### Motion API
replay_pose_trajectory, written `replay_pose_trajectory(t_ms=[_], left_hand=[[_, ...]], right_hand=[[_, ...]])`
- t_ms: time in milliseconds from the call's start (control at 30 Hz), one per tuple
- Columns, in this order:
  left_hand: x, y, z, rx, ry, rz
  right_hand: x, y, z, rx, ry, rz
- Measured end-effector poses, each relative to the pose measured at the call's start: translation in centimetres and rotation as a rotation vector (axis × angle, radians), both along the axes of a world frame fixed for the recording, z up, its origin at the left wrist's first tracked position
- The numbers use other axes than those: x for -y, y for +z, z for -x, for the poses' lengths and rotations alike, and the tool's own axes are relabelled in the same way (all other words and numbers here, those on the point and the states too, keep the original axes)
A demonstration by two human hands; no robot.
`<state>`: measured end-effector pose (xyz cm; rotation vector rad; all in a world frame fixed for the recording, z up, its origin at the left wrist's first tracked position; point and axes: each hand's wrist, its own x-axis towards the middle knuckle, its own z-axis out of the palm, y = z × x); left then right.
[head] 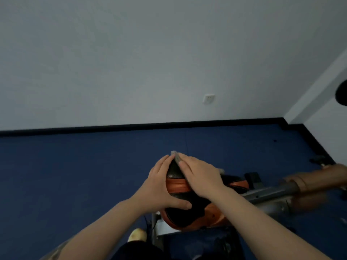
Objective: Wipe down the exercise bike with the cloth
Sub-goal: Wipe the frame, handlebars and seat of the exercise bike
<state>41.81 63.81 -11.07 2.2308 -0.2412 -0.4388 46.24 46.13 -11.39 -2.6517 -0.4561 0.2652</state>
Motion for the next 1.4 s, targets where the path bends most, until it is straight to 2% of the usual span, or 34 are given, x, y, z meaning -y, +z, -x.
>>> replay_pose_trajectory(t_ms=[67, 200, 233, 300, 367, 400, 500, 567, 633, 733, 900, 1033, 1100, 1233, 1300, 1400], left_hand=[[-0.3, -0.4, -0.2, 0.016, -0.036, 0.021], [-1.0, -0.6, -1.2, 0.052, -0.107, -0.035], [-1.0, -0.6, -1.3, 0.068, -0.126, -0.039], [-1.3, -0.6, -1.6, 0.118, -0.178, -0.046], [-1.7, -0.6, -2.2, 0.18, -0.254, -0.063], [-1.9, -0.5, -2.7, 0.221, -0.321, -0.085], [-1.8, 0.3, -5.3, 0.359, -0.564, -0.168], [-1.1, 1.0, -7.2, 0.377, -0.629, -0.134], [0.2, 1.2, -8.7, 0.367, -0.63, -0.094], [1.9, 0.7, -9.4, 0.307, -0.651, -0.126], [2.2, -0.8, -10.1, 0.247, -0.585, -0.107], [2.1, -1.0, -10.6, 0.237, -0.589, -0.097], [2.3, -1.0, -10.8, 0.254, -0.59, -0.086], [2.1, -1.2, -10.7, 0.242, -0.6, -0.059], [2.1, -1.2, -10.6, 0.232, -0.598, -0.044], [2.3, -1.3, -10.6, 0.239, -0.571, -0.028]], right_hand=[[1.4, 0.4, 0.8, 0.031, 0.01, -0.012], [4.7, 0.6, -0.2, 0.023, -0.023, 0.44], [4.2, 0.5, 0.2, 0.06, -0.036, 0.459], [2.5, 0.1, 1.5, 0.132, -0.091, 0.344], [1.7, 0.4, 3.1, 0.092, -0.163, 0.145], [2.2, 0.6, 3.6, 0.066, -0.177, 0.114], [5.1, 0.9, 3.5, 0.055, -0.322, 0.278], [5.1, 1.0, 3.1, 0.096, -0.509, 0.406], [2.7, 0.3, 3.3, 0.116, -0.657, 0.377], [0.0, -0.6, 5.3, 0.154, -0.721, 0.164], [3.6, 0.9, 4.4, -0.143, -0.846, 0.178], [-2.1, 1.2, 5.6, -0.117, -1.086, 0.066], [-5.9, 2.1, 7.1, -0.108, -1.082, -0.007], [-10.3, 4.2, 9.8, -0.186, -0.96, -0.027], [-10.5, 5.0, 10.8, -0.162, -1.028, -0.045], [-9.8, 4.7, 10.2, -0.05, -1.151, 0.05]])
